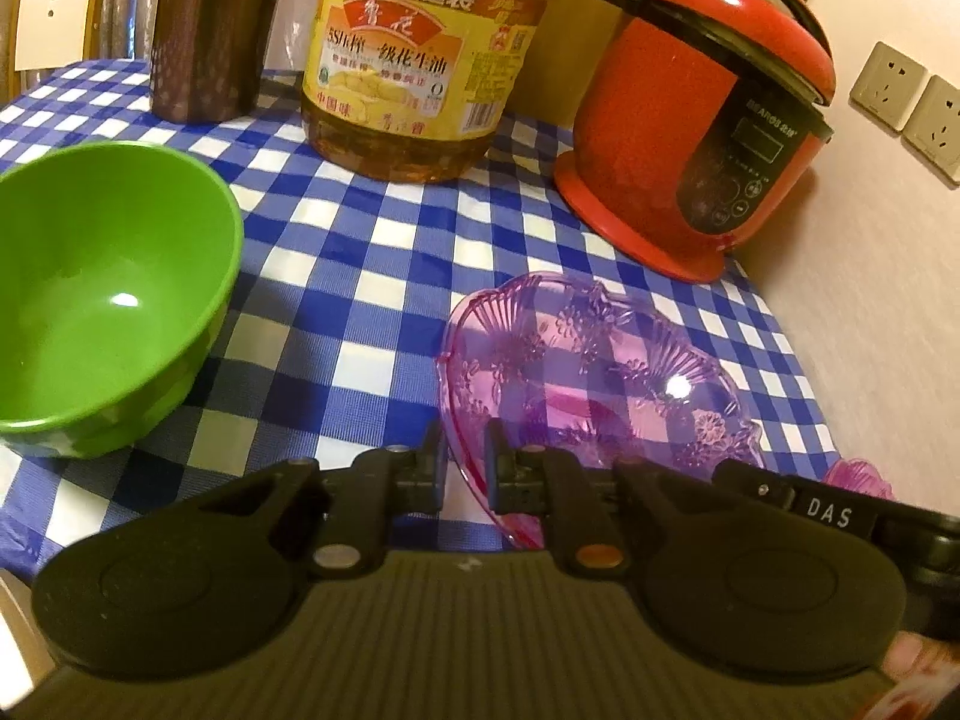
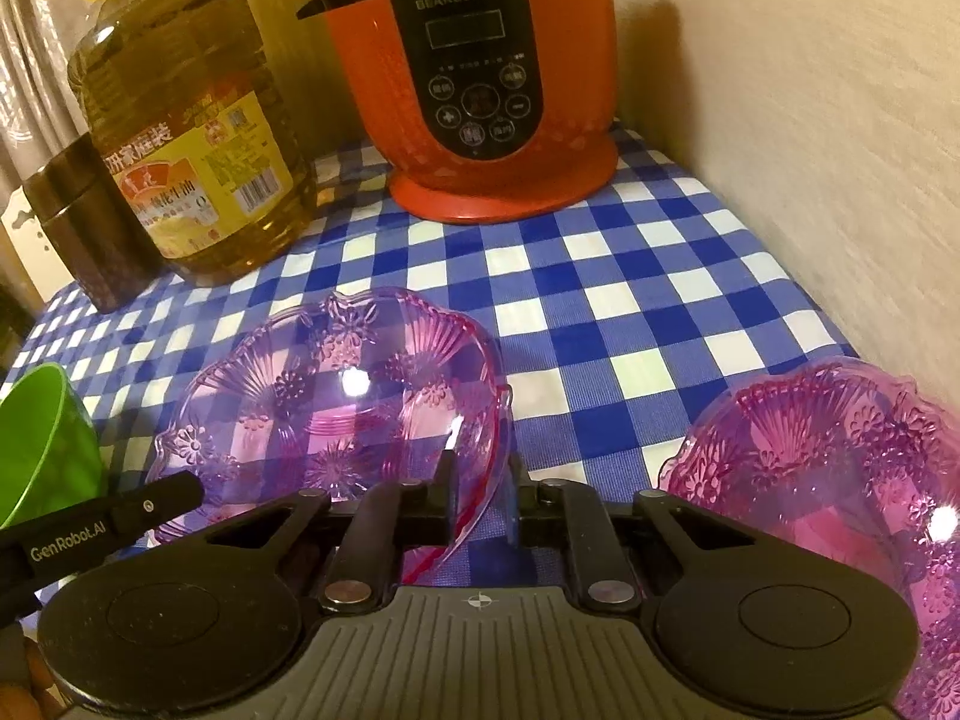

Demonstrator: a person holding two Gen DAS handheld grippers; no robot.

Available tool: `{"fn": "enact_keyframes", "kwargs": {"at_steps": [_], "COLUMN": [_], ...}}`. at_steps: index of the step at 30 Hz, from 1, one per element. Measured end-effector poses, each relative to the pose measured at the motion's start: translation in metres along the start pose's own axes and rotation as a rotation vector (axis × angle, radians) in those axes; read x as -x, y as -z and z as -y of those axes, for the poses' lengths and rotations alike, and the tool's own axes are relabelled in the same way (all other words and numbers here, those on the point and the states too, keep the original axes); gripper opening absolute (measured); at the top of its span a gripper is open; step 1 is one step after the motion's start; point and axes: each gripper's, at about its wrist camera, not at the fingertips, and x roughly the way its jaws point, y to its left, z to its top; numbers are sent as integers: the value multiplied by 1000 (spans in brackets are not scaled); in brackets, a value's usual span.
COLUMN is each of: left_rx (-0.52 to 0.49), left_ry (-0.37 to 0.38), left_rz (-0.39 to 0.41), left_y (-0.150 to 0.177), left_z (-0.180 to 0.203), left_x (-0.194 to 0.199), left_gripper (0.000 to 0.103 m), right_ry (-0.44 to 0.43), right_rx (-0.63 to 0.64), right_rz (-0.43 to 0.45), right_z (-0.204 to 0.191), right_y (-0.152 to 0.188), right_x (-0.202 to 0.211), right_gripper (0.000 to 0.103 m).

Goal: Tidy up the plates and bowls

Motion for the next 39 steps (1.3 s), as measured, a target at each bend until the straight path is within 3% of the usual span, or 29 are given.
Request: {"fn": "enact_keyframes", "kwargs": {"at_steps": [15, 23, 39], "left_rx": [-35, -73, -172], "left_ry": [14, 48, 113], "left_rz": [31, 68, 101], "left_y": [-6, -15, -10], "left_z": [6, 18, 53], "left_x": [20, 44, 79], "left_gripper": [11, 11, 11], "right_ry": [-24, -42, 1], "right_rx": [-2, -31, -121], "right_rz": [47, 86, 174], "right_z": [3, 8, 24], "right_y": [-3, -5, 9], "right_x": [21, 47, 111], "right_gripper": [14, 14, 14]}}
